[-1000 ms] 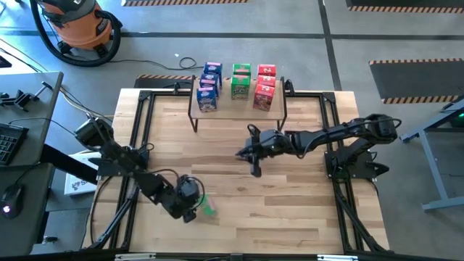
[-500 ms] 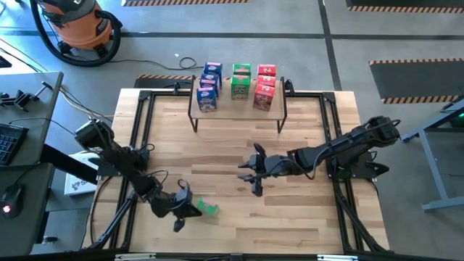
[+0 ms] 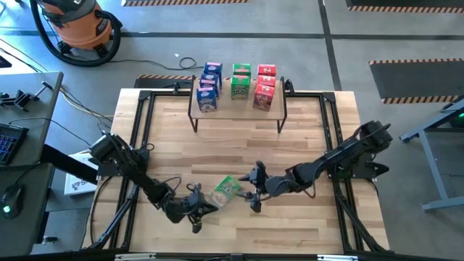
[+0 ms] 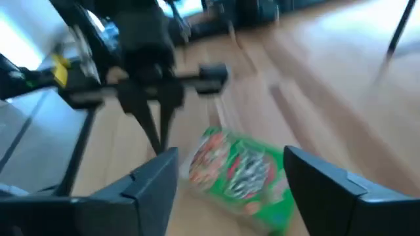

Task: Stack cereal on shelf
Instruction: Move the green cereal into the center of the table

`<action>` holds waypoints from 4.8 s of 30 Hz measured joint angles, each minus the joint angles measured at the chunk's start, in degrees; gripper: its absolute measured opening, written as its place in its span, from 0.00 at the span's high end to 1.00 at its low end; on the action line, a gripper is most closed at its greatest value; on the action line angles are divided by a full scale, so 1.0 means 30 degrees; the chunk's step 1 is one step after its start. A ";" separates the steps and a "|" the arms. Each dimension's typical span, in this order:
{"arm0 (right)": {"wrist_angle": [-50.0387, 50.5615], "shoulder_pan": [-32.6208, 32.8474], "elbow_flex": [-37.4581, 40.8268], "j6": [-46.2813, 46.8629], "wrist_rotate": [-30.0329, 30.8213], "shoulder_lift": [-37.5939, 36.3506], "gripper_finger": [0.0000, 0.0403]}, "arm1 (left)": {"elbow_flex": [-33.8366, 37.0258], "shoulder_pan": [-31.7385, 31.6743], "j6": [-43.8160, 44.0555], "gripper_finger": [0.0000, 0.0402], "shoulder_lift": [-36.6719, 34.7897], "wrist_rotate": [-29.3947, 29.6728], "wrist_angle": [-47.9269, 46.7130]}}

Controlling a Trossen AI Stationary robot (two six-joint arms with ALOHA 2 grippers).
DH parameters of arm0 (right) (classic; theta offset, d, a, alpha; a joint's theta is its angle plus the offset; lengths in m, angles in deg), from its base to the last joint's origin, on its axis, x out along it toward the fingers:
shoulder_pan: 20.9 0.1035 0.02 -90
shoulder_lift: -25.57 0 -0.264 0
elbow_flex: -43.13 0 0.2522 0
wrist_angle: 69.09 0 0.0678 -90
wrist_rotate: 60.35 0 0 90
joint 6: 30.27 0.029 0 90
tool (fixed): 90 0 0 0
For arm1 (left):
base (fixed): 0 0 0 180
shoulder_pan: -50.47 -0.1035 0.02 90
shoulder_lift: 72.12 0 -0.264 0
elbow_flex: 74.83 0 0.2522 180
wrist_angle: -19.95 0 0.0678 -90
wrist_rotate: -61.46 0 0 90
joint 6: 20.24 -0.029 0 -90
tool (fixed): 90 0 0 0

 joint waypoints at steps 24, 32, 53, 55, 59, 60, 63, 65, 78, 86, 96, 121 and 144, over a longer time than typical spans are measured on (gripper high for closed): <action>0.2142 0.0062 0.0022 0.1459 0.0568 0.1161 0.31 | -0.0023 -0.1461 -0.1920 1.00 -0.0325 0.1217 -0.1604; 0.2164 0.0160 0.0029 0.1437 0.0554 0.1154 0.31 | -0.0015 -0.0930 0.0456 1.00 0.0077 0.1904 -0.3676; 0.2229 0.0391 0.0044 0.0982 0.0364 0.1146 0.31 | -0.0045 -0.0803 0.0127 1.00 0.0731 0.3624 -0.2219; 0.2229 0.0408 0.0044 0.0941 0.0364 0.1146 0.31 | -0.0059 -0.0426 0.0458 1.00 0.0795 0.3816 -0.2237; 0.2253 0.0408 0.0044 0.1105 0.0496 0.1145 0.31 | -0.0052 0.0346 0.0582 1.00 0.0814 0.4282 -0.2345; 0.2283 0.0408 0.0044 0.1318 0.0503 0.1139 0.31 | -0.0052 0.0534 0.0609 1.00 0.0824 0.4428 -0.2384; 0.2317 0.0408 0.0044 0.2176 0.0645 0.1139 0.31 | -0.0049 0.0960 0.1029 1.00 0.0827 0.4678 -0.2485; 0.2320 0.0408 0.0044 0.2830 0.0912 0.1139 0.31 | -0.0037 0.1170 0.1042 1.00 0.0831 0.4832 -0.2498; 0.2280 0.0408 0.0051 0.3994 0.2098 0.1431 0.31 | -0.0028 0.2987 0.1385 1.00 0.0846 0.5340 -0.2707; 0.2273 0.0415 0.0051 0.3477 0.2113 0.1431 0.31 | -0.0030 0.4137 0.2098 1.00 0.0839 0.5838 -0.3515; 0.1676 0.0449 0.0051 0.2577 0.1816 0.1431 0.31 | -0.0030 0.5079 0.3353 1.00 0.0839 0.6615 -0.4370; -0.1319 -0.0269 -0.1437 0.4122 -0.2242 0.1445 0.30 | 0.0014 0.5582 0.4050 1.00 0.0897 0.7420 -0.4600; 0.4980 0.1954 -1.1186 -0.2452 -0.5626 0.9059 0.96 | -0.0001 0.4880 0.3513 1.00 0.0853 0.4623 -0.4410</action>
